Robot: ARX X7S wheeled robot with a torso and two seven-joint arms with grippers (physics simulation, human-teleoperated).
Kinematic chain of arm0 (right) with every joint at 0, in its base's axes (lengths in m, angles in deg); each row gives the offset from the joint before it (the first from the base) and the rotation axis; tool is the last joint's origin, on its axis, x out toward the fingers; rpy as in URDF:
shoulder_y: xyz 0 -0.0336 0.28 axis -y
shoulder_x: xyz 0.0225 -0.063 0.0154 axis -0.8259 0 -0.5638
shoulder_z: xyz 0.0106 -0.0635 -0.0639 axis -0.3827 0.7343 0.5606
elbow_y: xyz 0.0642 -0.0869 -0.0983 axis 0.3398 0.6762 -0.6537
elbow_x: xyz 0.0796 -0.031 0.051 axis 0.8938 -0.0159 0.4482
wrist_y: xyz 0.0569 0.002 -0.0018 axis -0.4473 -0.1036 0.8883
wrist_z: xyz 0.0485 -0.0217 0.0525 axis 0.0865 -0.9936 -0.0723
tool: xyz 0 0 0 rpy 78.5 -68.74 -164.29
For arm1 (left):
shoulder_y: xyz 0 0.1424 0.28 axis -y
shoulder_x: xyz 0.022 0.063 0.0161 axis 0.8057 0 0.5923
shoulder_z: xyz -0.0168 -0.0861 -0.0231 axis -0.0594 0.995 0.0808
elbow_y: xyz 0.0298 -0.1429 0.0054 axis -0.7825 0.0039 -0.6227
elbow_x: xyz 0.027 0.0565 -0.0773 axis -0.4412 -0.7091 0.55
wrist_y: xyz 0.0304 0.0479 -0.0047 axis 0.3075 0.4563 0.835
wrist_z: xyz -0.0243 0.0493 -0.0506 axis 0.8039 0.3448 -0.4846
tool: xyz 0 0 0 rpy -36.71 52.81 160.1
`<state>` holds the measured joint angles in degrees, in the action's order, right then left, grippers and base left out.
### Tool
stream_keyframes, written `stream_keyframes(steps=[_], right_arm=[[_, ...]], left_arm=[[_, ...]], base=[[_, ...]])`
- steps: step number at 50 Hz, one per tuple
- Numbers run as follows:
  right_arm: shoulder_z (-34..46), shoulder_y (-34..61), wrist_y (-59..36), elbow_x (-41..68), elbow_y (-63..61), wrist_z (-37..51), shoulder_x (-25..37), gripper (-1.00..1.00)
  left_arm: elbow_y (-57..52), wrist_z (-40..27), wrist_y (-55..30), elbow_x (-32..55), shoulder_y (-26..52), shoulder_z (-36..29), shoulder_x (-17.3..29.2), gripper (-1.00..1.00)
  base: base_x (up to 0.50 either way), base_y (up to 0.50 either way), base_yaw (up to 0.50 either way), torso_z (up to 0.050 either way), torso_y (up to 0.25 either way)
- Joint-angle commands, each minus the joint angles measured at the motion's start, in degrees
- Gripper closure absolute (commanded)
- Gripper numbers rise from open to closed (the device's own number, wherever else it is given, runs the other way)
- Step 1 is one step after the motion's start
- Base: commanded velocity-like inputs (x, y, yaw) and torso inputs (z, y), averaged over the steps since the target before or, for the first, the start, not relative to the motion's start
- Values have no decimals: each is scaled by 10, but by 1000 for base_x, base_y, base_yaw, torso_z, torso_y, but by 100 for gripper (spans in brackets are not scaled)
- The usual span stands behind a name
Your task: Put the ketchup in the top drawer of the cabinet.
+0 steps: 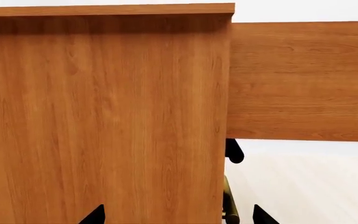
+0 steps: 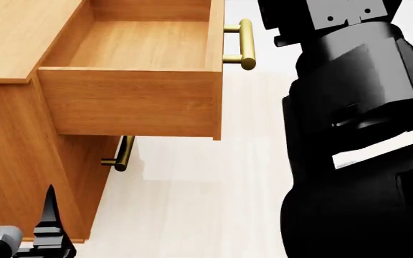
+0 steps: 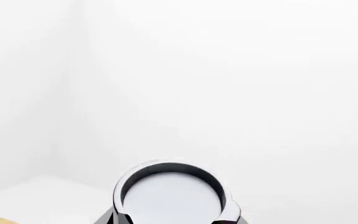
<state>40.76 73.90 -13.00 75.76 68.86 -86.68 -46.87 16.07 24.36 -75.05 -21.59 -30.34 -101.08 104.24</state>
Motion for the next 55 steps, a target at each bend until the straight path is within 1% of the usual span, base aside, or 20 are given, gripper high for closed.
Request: stream_keyframes(steps=[1,3,7,13,22,32,34,40,44,48,55], right_arm=[[238,5,10,230,-2,33,-4,100],[292,6,21,287,-6,35,-4,100],[361,9,45,362,-15,20,-4,100],[407,9,76,399,-29,-14,-4,100],[420,6,114,414,-44,-79,-4,100],[428,-6,130,416,-75,-87,-4,100],[427,-10,133,419,-82,-106,-4,100],[433,-23,125,409,-92,-146,-4,100],[434,-24,93,400,-88,-169,-4,100],[428,-39,90,386,-90,-179,-4,100],[426,-44,54,374,-94,-213,-4,100]], left_arm=[[-1,-2,-2,2,1,-1,1,-100],[-1,-1,3,1,-2,-2,2,-100],[3,-1,6,2,-5,1,3,-100],[7,0,8,3,-5,-2,2,-100],[4,-3,7,6,-6,-1,4,-100],[12,-3,10,5,-2,-4,2,-100],[15,-3,11,4,-2,-4,3,-100],[12,-5,8,5,-2,-5,4,-100],[18,-4,12,4,-1,-7,2,-100],[17,-4,13,5,-3,-7,4,-100],[23,-4,17,5,-2,-7,3,-100]], base=[[0,0,0,0,0],[0,0,0,0,0],[0,0,0,0,0],[0,0,0,0,0],[0,0,0,0,1],[0,0,0,0,0],[0,0,0,0,0],[0,0,0,0,0],[0,0,0,0,0],[0,0,0,0,0],[0,0,0,0,1]])
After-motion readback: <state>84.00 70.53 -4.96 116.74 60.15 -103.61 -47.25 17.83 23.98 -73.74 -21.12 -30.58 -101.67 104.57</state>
